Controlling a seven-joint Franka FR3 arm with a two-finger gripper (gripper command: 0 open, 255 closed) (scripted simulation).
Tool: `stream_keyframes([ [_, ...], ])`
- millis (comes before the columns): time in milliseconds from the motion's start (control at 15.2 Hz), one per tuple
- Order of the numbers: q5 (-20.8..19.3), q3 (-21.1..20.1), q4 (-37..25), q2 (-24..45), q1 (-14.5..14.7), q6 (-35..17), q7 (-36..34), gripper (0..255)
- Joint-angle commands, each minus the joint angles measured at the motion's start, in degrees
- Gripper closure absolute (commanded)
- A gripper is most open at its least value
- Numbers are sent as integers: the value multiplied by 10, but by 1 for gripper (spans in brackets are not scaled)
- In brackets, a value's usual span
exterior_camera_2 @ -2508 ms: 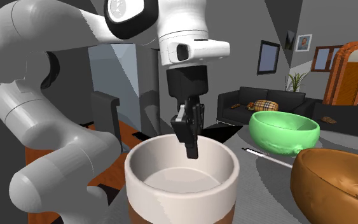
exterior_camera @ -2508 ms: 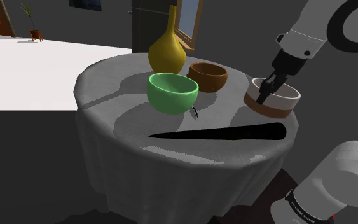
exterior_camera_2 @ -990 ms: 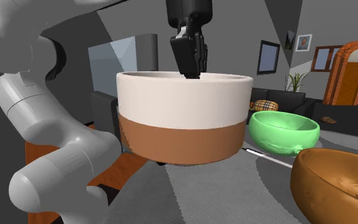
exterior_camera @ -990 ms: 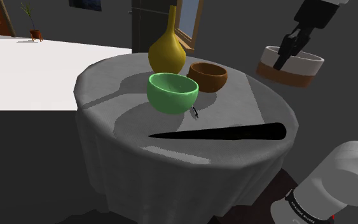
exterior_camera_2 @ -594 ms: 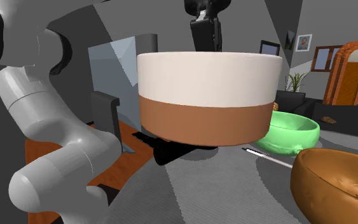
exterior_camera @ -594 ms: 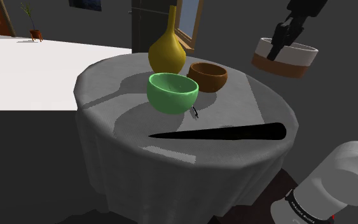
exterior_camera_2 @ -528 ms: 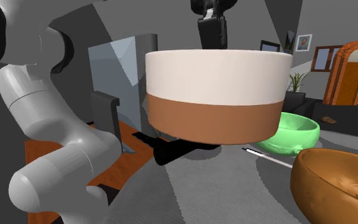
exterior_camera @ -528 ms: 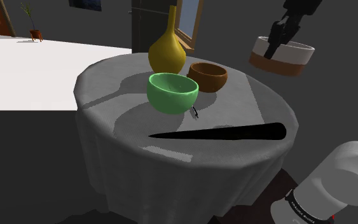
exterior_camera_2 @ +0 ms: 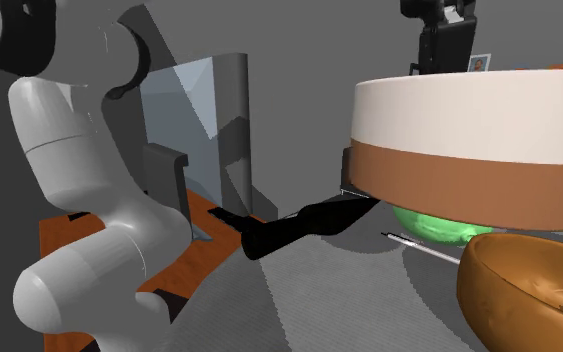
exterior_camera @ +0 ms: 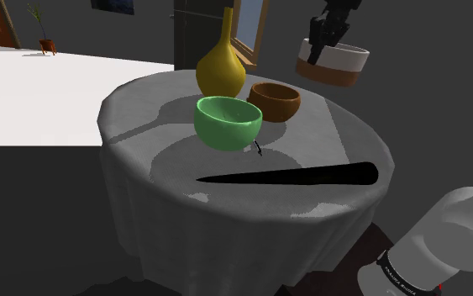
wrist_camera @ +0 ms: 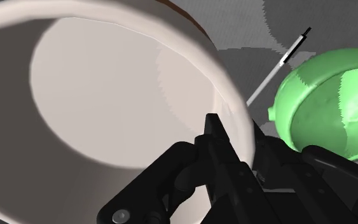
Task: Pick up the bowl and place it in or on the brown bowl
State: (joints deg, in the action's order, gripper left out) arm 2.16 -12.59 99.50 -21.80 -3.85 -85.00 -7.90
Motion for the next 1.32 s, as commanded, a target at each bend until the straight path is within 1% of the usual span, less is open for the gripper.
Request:
stream_keyframes([
  [0,-8,-12,-50,50,-1,-1,-12,255],
  [264,-33,-34,-158,151,2,10,-37,255],
  [528,-68,-53,-289,260,16,38,-61,255],
  [858,-58,-49,-213,232,11,-12,-58,255],
  [1254,-50,-45,-136,208,8,-66,-56,255],
])
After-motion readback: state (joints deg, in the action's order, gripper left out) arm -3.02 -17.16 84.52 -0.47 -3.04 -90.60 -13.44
